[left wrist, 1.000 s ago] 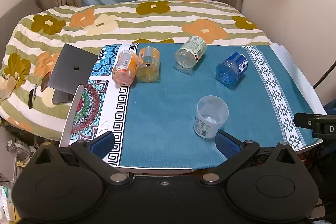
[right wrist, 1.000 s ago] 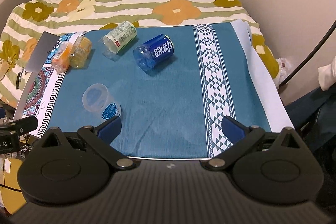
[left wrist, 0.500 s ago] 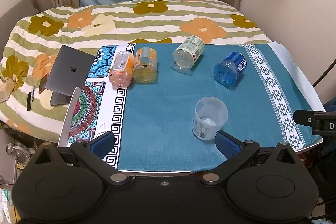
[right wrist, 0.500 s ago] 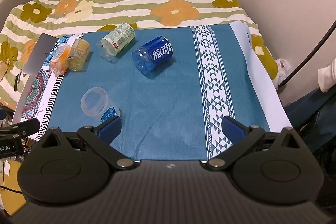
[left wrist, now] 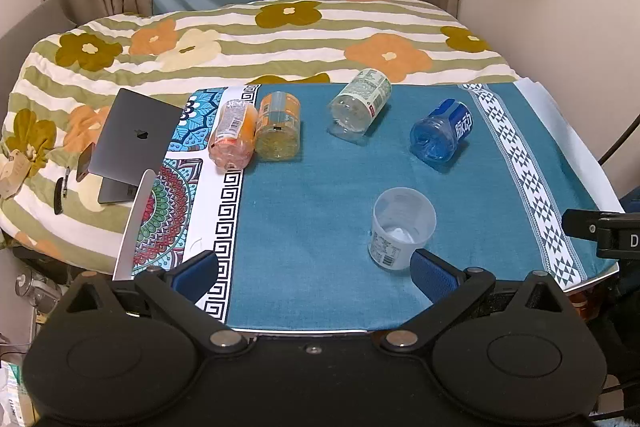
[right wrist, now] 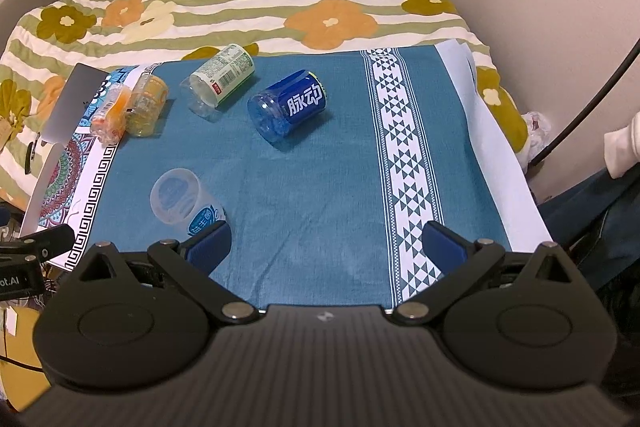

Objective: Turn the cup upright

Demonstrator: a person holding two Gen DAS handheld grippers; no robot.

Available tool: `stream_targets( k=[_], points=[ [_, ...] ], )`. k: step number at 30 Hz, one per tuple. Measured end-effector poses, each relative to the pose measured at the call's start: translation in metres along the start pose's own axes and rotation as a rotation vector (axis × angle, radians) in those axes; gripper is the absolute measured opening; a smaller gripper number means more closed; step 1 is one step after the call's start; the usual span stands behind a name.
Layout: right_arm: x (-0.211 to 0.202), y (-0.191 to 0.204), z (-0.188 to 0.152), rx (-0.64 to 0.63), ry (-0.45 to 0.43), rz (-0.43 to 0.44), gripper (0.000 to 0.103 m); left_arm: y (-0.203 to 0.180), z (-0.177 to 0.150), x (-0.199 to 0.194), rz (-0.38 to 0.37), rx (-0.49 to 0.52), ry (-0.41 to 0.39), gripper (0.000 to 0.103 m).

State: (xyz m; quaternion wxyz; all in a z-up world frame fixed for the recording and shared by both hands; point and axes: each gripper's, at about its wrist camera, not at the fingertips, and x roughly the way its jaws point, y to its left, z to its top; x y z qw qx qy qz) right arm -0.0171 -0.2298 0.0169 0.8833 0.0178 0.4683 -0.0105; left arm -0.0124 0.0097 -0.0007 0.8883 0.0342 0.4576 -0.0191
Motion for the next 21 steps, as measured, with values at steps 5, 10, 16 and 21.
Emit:
stream_targets(
  k=[5, 10, 16, 21],
  points=[
    [0.0002, -0.0002, 0.0003, -0.002, 0.001, 0.001, 0.103, 0.0008, 0.0, 0.0001, 0.003, -0.001, -0.002, 0.103],
    [0.0002, 0.0002, 0.0004, -0.002, 0.001, 0.0, 0.103, 0.0033, 0.0009, 0.0001, 0.023, -0.009, -0.004, 0.103],
    [0.0003, 0.0002, 0.0008, -0.002, 0.001, 0.0, 0.103, 0.0035, 0.002, 0.0001, 0.028, -0.008, -0.005, 0.103],
    [0.0, 0.0008, 0.0006, -0.002, 0.001, -0.001, 0.103, 0.004, 0.0018, -0.0009, 0.026, -0.012, -0.018, 0.103]
  ],
)
